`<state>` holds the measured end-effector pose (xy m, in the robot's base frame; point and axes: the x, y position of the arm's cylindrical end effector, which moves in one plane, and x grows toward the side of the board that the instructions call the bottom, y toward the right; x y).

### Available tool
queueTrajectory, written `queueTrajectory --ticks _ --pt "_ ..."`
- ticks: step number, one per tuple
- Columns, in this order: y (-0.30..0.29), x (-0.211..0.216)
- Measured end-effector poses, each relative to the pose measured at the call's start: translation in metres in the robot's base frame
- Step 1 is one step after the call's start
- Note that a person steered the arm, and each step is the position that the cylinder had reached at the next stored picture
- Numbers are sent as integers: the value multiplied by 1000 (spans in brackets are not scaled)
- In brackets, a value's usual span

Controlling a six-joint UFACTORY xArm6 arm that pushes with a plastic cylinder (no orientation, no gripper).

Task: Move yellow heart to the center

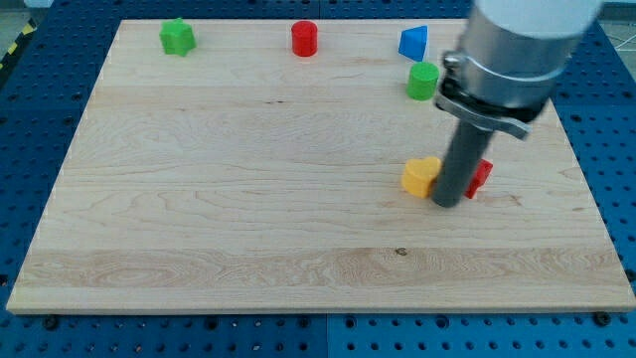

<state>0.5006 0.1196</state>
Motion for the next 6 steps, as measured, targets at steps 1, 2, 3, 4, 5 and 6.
queueTrajectory --ticks 1,2,3,4,5,6 --pt "-41 -24" --pt "-67 -33" --pt "-57 -30" --pt "-19 -29" --pt "11 -33" --pt "-7 -46"
